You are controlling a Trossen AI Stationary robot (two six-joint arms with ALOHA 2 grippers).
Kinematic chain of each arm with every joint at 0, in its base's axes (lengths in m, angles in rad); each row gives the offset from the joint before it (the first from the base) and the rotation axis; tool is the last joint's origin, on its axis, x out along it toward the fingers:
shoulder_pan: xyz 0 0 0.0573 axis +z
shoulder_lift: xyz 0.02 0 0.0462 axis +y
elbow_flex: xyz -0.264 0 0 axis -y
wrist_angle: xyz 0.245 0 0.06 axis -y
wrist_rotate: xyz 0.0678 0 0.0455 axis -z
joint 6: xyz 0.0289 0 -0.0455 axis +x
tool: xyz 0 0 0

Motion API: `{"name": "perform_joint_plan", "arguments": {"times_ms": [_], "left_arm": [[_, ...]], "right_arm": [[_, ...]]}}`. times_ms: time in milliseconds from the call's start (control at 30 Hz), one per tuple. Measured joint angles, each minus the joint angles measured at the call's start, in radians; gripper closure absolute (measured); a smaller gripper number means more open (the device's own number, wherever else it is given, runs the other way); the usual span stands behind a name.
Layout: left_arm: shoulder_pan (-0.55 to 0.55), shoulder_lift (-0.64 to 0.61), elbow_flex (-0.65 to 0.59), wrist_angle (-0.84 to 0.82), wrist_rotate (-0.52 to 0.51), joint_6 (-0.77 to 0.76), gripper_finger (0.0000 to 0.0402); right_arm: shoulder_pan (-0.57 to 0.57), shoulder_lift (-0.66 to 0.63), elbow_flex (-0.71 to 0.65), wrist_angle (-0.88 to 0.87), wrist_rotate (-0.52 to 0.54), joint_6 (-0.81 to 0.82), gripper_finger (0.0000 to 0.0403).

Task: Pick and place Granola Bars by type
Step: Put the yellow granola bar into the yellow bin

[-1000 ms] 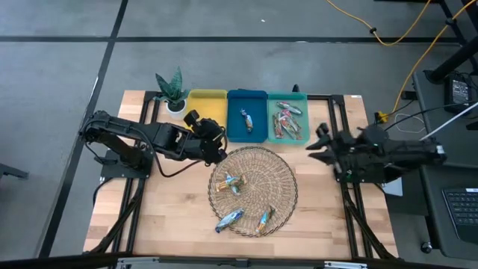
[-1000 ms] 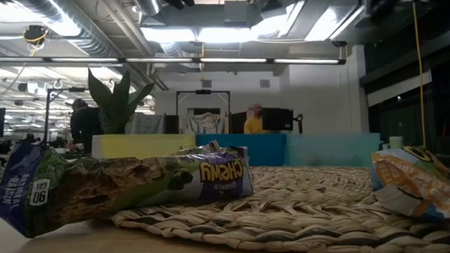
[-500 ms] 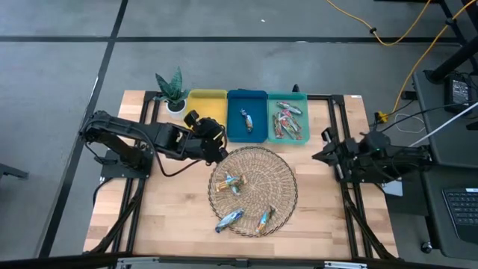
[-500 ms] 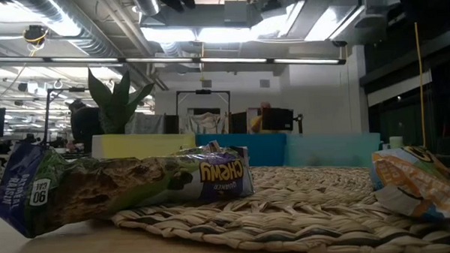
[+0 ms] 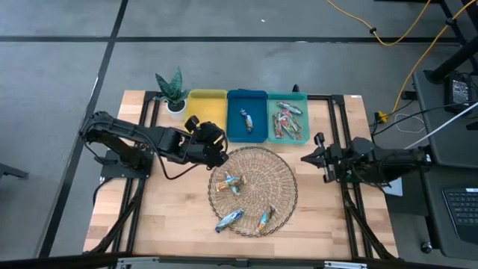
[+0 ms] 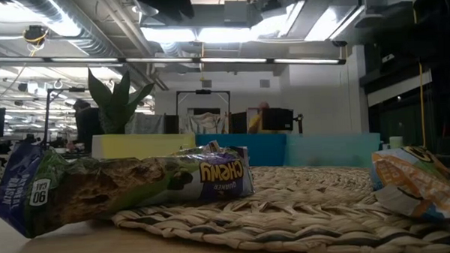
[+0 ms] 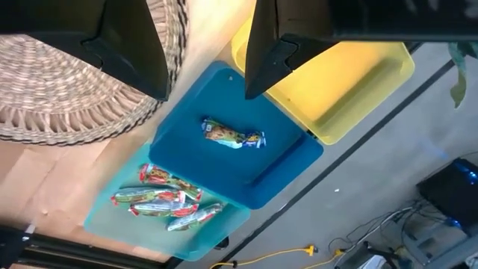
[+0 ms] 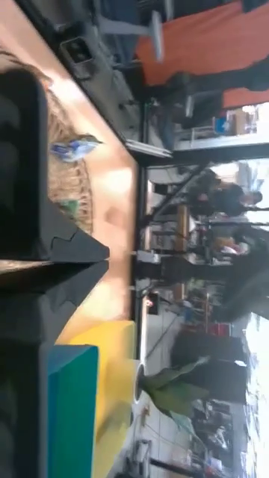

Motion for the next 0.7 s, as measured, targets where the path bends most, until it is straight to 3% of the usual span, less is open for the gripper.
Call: {"name": "perform_joint_plan", "arguments": {"times_ms": [700], "left_arm": [[-0.045, 0.000, 0.000, 0.004, 0.027, -0.039, 0.0238]], "right_arm": [[-0.079, 0.031, 0.000, -0.042, -0.031, -0.012, 0.0394]]}}
